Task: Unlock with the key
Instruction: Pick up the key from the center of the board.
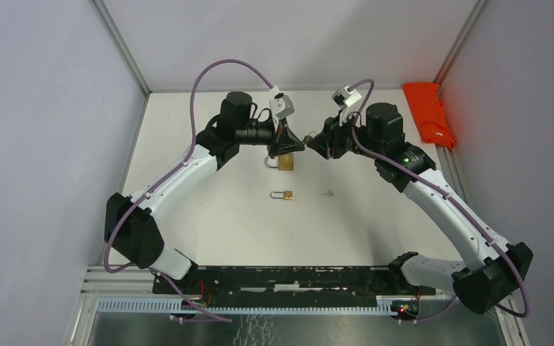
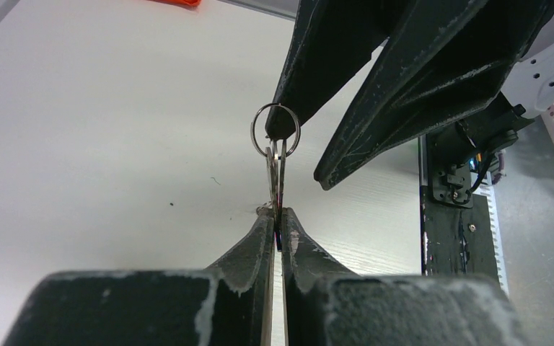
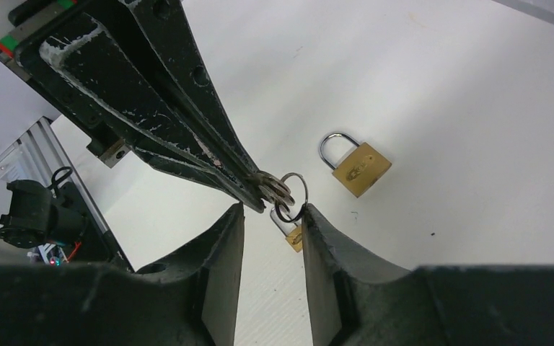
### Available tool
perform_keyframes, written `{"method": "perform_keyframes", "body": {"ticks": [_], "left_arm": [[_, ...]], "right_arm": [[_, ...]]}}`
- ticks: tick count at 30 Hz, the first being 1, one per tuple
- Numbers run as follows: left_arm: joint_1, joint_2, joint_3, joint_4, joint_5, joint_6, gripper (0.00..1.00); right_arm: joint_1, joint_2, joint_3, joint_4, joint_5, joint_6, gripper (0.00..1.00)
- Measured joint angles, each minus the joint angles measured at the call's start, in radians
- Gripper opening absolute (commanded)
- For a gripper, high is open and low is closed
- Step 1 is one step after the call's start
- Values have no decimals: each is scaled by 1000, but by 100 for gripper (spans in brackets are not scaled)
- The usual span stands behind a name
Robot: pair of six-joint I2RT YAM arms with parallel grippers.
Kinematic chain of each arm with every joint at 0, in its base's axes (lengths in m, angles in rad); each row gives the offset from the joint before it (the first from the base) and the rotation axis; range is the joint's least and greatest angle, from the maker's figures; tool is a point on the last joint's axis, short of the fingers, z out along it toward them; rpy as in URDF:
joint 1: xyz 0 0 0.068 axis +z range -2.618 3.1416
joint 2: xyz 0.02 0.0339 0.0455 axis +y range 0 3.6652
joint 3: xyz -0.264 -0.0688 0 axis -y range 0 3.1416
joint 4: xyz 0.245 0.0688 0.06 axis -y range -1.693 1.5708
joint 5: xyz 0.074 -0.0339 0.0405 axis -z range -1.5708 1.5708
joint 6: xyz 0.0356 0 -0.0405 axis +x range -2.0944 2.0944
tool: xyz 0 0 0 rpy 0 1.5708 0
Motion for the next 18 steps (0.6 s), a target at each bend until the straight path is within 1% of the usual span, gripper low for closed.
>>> {"method": "perform_keyframes", "body": {"ticks": [7,10,11,12,13,14,16,18], "left_arm": [[0,0,0,0,0,0,11],[0,0,0,0,0,0,11],[0,0,0,0,0,0,11],[0,0,0,-1,0,0,11],[0,0,0,-1,1,0,11],[0,0,0,-2,1,0,11],[0,0,0,-3,1,0,11],[1,0,0,-3,0,0,11]], "right_arm": [[0,0,-5,7,-20,0,40],[0,1,-9,17,-29,2,37],[0,3,-9,20,-30,3,35],[0,5,-10,24,-32,3,29],[0,8,-11,31,-32,6,25],[0,11,-11,35,-35,7,23],[0,21,-11,42,-36,13,21],[0,31,-11,45,-40,17,15]]}}
